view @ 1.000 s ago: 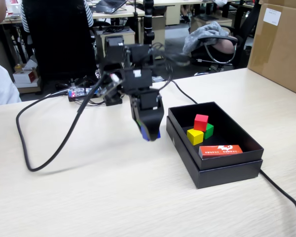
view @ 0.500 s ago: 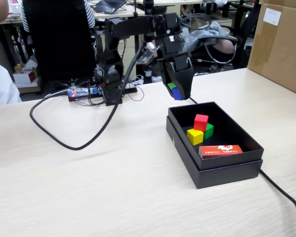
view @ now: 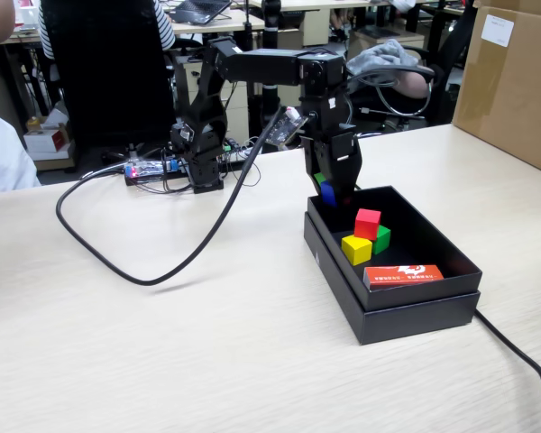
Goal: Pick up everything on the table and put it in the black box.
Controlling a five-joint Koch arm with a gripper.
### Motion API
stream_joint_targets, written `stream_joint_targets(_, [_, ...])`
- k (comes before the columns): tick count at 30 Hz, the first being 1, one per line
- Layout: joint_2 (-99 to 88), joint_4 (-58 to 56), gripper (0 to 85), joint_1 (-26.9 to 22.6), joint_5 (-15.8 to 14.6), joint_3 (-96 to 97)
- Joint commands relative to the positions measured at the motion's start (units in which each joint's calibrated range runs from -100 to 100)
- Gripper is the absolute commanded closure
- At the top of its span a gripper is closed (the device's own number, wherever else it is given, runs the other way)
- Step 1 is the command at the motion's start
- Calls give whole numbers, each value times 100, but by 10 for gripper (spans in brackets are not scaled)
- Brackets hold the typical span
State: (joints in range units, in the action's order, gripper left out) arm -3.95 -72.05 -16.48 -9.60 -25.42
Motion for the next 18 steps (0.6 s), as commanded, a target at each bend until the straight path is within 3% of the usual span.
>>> stream_joint_targets(1, [228,-48,833,20,5,-486])
stream_joint_targets(9, [1548,-48,833,10,-5,-1275])
stream_joint_targets(10, [1789,-48,783,-10,-10,-1383])
stream_joint_targets(14, [2030,-48,763,-20,-10,-1474])
stream_joint_targets(18, [2076,-48,638,-20,-10,-1420])
